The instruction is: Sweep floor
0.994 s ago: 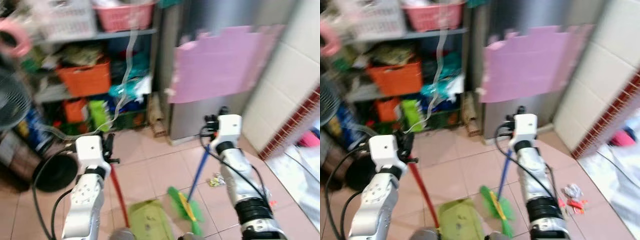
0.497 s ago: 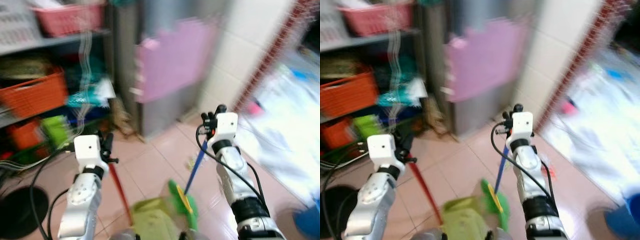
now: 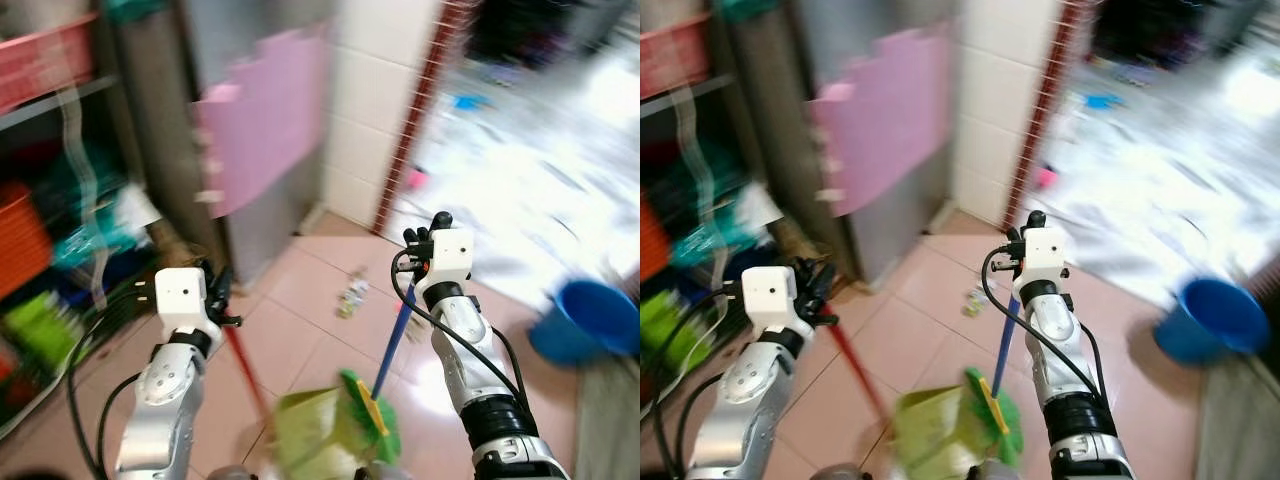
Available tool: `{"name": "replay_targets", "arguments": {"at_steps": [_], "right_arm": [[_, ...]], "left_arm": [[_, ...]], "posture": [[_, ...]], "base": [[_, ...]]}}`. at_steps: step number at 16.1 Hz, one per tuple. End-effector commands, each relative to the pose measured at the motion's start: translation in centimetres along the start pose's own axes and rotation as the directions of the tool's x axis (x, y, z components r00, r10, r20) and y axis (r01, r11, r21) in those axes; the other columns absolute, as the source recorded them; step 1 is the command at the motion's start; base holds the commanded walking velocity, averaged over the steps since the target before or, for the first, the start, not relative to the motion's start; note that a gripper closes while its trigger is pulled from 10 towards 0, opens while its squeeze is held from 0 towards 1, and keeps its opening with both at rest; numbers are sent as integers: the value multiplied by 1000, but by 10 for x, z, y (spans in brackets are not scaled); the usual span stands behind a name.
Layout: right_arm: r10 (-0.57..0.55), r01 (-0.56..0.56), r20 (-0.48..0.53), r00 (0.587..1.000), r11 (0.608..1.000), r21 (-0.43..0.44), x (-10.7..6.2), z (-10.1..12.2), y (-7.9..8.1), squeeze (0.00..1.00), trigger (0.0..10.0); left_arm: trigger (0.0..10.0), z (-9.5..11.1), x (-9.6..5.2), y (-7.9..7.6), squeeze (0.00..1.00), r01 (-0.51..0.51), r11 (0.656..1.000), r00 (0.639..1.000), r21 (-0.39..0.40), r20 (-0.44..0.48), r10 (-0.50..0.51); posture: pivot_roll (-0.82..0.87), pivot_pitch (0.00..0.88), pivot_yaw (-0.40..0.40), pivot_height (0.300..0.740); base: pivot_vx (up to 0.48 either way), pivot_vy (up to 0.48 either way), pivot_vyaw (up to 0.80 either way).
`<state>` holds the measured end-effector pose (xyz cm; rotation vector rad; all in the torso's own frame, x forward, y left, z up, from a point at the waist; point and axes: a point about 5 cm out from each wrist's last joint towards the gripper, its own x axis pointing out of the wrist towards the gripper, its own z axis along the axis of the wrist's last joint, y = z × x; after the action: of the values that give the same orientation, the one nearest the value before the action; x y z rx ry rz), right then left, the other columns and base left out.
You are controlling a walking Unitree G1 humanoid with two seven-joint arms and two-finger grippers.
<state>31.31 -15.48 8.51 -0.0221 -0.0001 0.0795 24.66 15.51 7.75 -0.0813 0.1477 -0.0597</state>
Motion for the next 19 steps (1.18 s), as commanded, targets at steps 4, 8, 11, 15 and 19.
{"name": "replay_targets", "arguments": {"at_steps": [4, 8, 11, 15, 19], "right_arm": [[-70, 70, -37, 997, 997, -10, -9, -9, -14, 0, 10000], [-95, 94, -37, 995, 995, -18, -8, -8, -19, 0, 10000], [-108, 107, -34, 994, 994, -19, -7, -8, -21, 0, 10000], [-111, 111, -22, 994, 994, -16, -4, -4, -20, 0, 10000], [-96, 95, -7, 995, 995, -13, 0, 0, -15, 0, 10000]], "left_arm": [[10000, 3, 7, -12, 0, 74, 997, 997, -5, 9, -74], [10000, 0, 7, -15, 0, 128, 992, 992, 9, -8, -128], [10000, 4, 10, -9, 0, 98, 993, 995, 63, 21, -100], [10000, 12, 8, -7, 0, 88, 992, 994, 87, 60, -93], [10000, 21, 10, -12, 0, 82, 994, 991, 73, 103, -89]], "posture": [[55, 0, 13, 740], [61, 0, 5, 740], [74, 0, -8, 740], [76, 0, 8, 740], [77, 0, 1, 740]], "base": [[0, 480, -800], [0, 442, -800], [0, 213, -800], [0, 0, 0], [392, 0, -800]]}}
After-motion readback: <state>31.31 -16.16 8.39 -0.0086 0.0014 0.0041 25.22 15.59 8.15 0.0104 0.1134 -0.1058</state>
